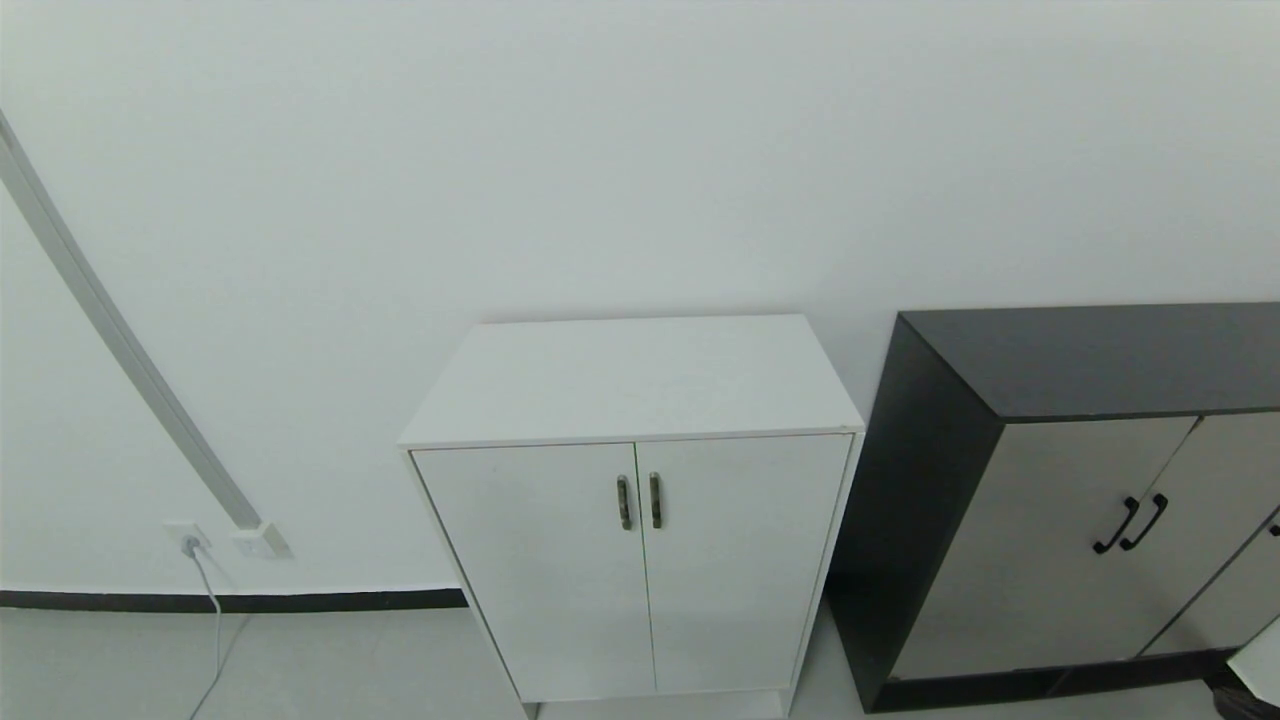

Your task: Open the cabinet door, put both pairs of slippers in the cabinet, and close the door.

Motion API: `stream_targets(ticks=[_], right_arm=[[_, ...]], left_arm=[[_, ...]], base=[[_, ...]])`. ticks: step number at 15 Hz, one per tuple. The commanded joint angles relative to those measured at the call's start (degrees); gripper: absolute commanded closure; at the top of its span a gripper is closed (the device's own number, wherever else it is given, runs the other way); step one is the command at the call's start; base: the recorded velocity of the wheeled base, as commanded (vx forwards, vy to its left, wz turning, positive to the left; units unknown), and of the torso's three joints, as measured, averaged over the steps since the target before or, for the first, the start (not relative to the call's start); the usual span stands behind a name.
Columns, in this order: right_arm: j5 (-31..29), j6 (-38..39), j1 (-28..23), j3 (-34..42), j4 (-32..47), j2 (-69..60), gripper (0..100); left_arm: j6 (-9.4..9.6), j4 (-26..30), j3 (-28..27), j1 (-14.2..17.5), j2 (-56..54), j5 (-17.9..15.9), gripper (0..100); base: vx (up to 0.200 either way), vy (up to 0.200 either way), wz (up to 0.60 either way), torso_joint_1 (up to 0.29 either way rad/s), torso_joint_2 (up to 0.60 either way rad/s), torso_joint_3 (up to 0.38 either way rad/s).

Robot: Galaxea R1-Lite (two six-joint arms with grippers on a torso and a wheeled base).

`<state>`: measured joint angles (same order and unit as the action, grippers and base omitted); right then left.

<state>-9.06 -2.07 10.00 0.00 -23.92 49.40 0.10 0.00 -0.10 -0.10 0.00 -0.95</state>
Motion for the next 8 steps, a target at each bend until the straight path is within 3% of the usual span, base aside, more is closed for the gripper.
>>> stream_targets(ticks=[1, 4, 8], right_arm=[[3.61, -0.12, 0.11, 0.00, 6.78, -9.58, 100], [9.06, -0.39, 0.37, 0.00, 15.48, -15.56, 100], [10.11, -1.00, 2.22, 0.00, 20.93, -19.60, 100]], left_arm=[[-0.01, 0.00, 0.01, 0.01, 0.09, -0.02, 100], [-0.01, 0.00, 0.01, 0.01, 0.09, -0.02, 100], [-0.01, -0.09, 0.01, 0.01, 0.09, -0.02, 100]], base=[[0.000, 0.000, 0.00, 0.000, 0.00, 0.000], [0.000, 0.000, 0.00, 0.000, 0.00, 0.000], [0.000, 0.000, 0.00, 0.000, 0.00, 0.000]])
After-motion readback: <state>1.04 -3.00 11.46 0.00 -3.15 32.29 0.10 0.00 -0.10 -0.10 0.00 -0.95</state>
